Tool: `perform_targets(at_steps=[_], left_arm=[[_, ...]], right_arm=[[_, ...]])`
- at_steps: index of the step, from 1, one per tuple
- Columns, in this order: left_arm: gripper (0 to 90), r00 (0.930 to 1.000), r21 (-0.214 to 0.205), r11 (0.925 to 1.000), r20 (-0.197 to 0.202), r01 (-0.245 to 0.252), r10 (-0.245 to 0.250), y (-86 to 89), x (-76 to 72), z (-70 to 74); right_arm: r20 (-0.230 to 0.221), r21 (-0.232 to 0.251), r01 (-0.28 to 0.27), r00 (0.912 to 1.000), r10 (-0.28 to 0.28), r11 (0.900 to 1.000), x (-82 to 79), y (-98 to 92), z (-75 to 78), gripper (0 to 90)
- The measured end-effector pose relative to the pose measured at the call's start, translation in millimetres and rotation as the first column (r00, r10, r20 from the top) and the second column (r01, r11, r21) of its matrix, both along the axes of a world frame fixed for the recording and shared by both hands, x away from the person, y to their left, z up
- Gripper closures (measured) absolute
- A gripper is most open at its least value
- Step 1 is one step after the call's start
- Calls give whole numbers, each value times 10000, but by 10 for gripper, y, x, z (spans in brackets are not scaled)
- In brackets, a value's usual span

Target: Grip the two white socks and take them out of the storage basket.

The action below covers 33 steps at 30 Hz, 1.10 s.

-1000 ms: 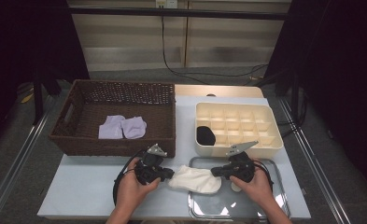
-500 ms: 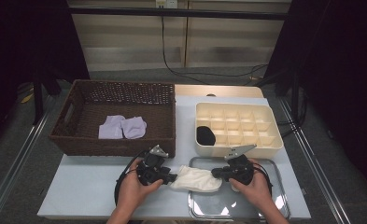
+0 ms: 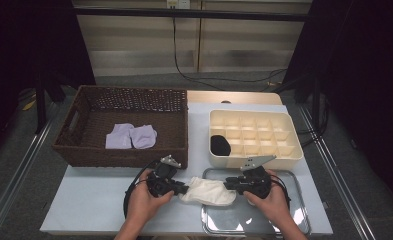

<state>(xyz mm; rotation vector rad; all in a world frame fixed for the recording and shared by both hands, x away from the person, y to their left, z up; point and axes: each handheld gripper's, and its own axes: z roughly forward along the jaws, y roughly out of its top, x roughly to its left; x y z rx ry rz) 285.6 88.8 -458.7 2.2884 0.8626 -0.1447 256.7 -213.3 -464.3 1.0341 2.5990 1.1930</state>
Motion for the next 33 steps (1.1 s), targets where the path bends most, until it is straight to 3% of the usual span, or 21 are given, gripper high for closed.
perform_targets(at_steps=[4, 5, 7, 8, 11, 13, 15, 16, 19, 25, 33], left_arm=[[800, 10000, 27, 10000, -31, -24, 24, 67, 23, 62], [800, 10000, 36, 10000, -77, -35, 35, 76, 30, 67], [800, 9999, 101, 9999, -110, 9, -8, 105, 44, 72], [800, 9999, 301, 9995, -115, 87, -83, 111, 47, 75], [800, 9997, 293, 9995, -249, 84, -77, 133, 44, 95], [800, 9997, 276, 9996, -239, 70, -64, 153, 46, 116], [800, 9995, 43, 9998, -244, -210, 211, 177, 44, 142], [800, 9995, 188, 9998, -297, 44, -39, 209, 62, 155], [799, 9988, 113, 9999, -483, -78, 83, 261, 60, 187], [799, 9969, 142, 9999, -786, -77, 88, 381, 65, 240], [799, 9967, 5, 10000, -813, 31, -31, 392, 73, 348]], right_arm=[[118, 125, -178, 9998, 177, 9998, 3, 70, 78, 783], [167, 300, -289, 9995, 284, 9991, 10, 117, 121, 857], [140, 429, -335, 9994, 330, 9985, 15, 152, 141, 880], [227, 455, -453, 9988, 443, 9979, 21, 192, 157, 899], [155, 570, -897, 9959, 889, 9943, 29, 361, 166, 900], [165, 511, -1440, 9895, 1434, 9883, 28, 554, 143, 899], [177, 539, -1538, 9881, 1530, 9866, 30, 615, 129, 899], [140, 447, -1707, 9853, 1702, 9843, 35, 668, 115, 899], [-25, 232, -1997, 9798, 1998, 9796, 47, 819, 43, 899], [-311, -114, -2134, 9766, 2129, 9769, 84, 1010, -109, 897], [-275, 20, -2165, 9759, 2165, 9763, 139, 1186, -142, 900]])
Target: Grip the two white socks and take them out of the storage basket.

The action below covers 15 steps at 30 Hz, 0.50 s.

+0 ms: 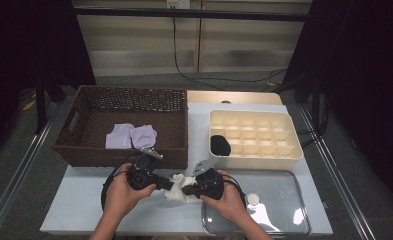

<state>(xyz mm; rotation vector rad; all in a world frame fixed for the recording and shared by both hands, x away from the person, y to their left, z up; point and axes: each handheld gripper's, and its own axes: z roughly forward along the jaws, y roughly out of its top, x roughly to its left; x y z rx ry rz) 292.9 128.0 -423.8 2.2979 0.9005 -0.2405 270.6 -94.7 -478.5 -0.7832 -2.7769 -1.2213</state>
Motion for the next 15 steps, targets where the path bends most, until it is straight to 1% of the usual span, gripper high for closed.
perform_targets(at_steps=[1, 2, 4, 5, 7, 8, 9, 11, 12, 14, 15], left_arm=[[799, 10000, 36, 10000, 31, 19, -19, -10, 4, 23], [799, 10000, -58, 10000, 22, -74, 74, -28, 1, 41], [800, 10000, 91, 9999, 49, 84, -84, -59, 16, 72], [800, 10000, 99, 9999, 67, -31, 30, -76, 14, 68], [800, 10000, 185, 9998, -21, -18, 19, -93, 31, 57], [800, 10000, 244, 9997, 10, -90, 90, -106, 31, 45], [800, 10000, 328, 9995, 23, -17, 16, -113, 32, 41], [800, 10000, 237, 9997, -4, -2, 3, -124, 34, 29], [800, 10000, 304, 9995, -29, -23, 24, -136, 31, 27], [799, 10000, 259, 9997, 5, 34, -34, -149, 30, 28], [799, 10000, 320, 9995, 44, 26, -28, -155, 28, 27]], right_arm=[[40, -17, -27, 10000, 27, 10000, 2, 17, -2, 900], [-3, -18, 19, 10000, -19, 10000, 0, 34, -1, 900], [14, 159, -69, 10000, 69, 9999, 11, 66, -19, 900], [60, 88, -58, 10000, 57, 9999, 10, 70, -15, 899], [11, 92, -45, 10000, 44, 9999, 5, 66, -9, 894], [111, 84, -72, 9999, 72, 9999, 5, 54, -3, 887], [114, 4, -68, 9999, 68, 10000, -2, 27, 16, 880], [142, 60, -16, 9999, 15, 10000, -10, -34, 55, 880], [143, 128, 68, 9999, -70, 9999, -15, -79, 85, 880], [279, 300, 164, 9995, -172, 9994, -17, -177, 144, 880], [369, 385, 279, 9989, -294, 9989, -14, -246, 177, 880]])
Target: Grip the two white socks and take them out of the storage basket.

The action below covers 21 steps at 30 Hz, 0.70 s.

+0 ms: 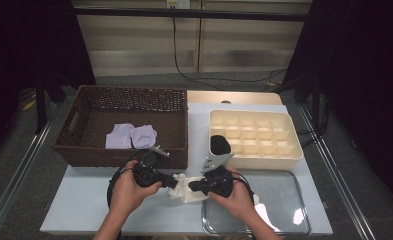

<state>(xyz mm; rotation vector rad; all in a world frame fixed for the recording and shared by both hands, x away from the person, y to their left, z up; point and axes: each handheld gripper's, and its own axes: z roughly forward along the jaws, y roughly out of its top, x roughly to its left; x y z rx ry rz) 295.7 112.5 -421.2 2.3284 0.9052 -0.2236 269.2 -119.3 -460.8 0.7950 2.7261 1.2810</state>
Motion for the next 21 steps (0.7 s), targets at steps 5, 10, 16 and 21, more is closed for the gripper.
perform_targets(at_steps=[5, 10, 16, 21], left_arm=[[799, 10000, 36, 10000, 67, -1, 1, -61, -9, 7], [798, 9996, 70, 9997, 139, 227, -228, -152, -17, 39], [798, 9987, 87, 9989, 186, 462, -464, -274, -14, 44], [798, 9972, 166, 9975, 283, 691, -696, -428, -23, 52]], right_arm=[[114, 142, 609, 9981, -610, 9980, 22, -255, 88, 875], [18, 7, 900, 9959, -900, 9959, 26, -377, 61, 876], [47, -398, 486, 9988, -485, 9980, -19, -333, -9, 878], [-143, -499, 385, 9991, -392, 9980, -33, -291, -87, 889]])
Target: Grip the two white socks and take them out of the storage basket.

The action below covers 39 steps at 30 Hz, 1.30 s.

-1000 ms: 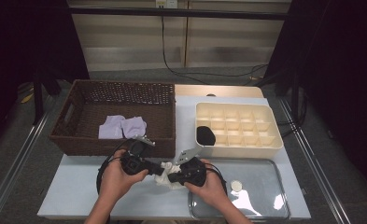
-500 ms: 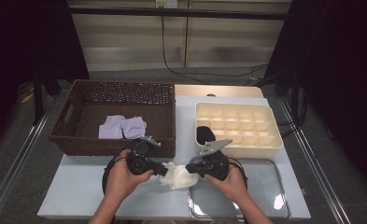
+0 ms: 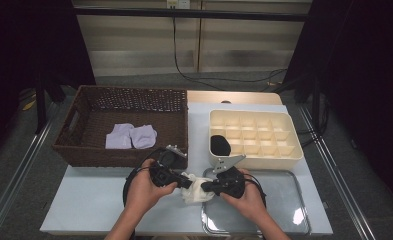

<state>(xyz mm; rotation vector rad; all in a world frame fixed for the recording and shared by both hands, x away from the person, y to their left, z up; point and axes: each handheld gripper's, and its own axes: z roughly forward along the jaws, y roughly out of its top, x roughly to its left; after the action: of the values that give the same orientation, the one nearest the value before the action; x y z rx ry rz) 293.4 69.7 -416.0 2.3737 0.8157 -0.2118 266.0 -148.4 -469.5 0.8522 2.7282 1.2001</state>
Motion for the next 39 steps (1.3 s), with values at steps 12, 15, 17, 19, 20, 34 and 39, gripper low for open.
perform_targets(at_steps=[12, 15, 17, 19, 20, 34, 39], left_arm=[[794, 9989, 67, 9989, 128, 460, -461, -218, -24, -169], [794, 9984, 47, 9985, 170, 539, -540, -282, -43, -195], [792, 9983, 81, 9984, 174, 554, -555, -313, -57, -208], [787, 9977, 103, 9979, 210, 637, -639, -331, -57, -224], [786, 9978, 146, 9979, 217, 624, -627, -339, -64, -228], [652, 9978, -226, 9992, 584, 323, -309, -207, -100, -164], [638, 9970, -551, 9983, 741, -176, 217, -58, -77, -61]], right_arm=[[229, 128, 529, 9983, -532, 9985, 30, -135, 95, 888], [461, 220, 698, 9964, -708, 9973, 66, -178, 169, 887], [529, 318, 761, 9956, -777, 9966, 78, -168, 220, 879], [573, 431, 719, 9956, -743, 9965, 94, -134, 253, 875], [580, 437, 694, 9957, -718, 9966, 98, -111, 263, 874], [161, 7, 354, 9992, -354, 9994, 122, 42, 60, 885], [75, 137, 413, 9991, -414, 9991, 107, 16, 44, 886]])
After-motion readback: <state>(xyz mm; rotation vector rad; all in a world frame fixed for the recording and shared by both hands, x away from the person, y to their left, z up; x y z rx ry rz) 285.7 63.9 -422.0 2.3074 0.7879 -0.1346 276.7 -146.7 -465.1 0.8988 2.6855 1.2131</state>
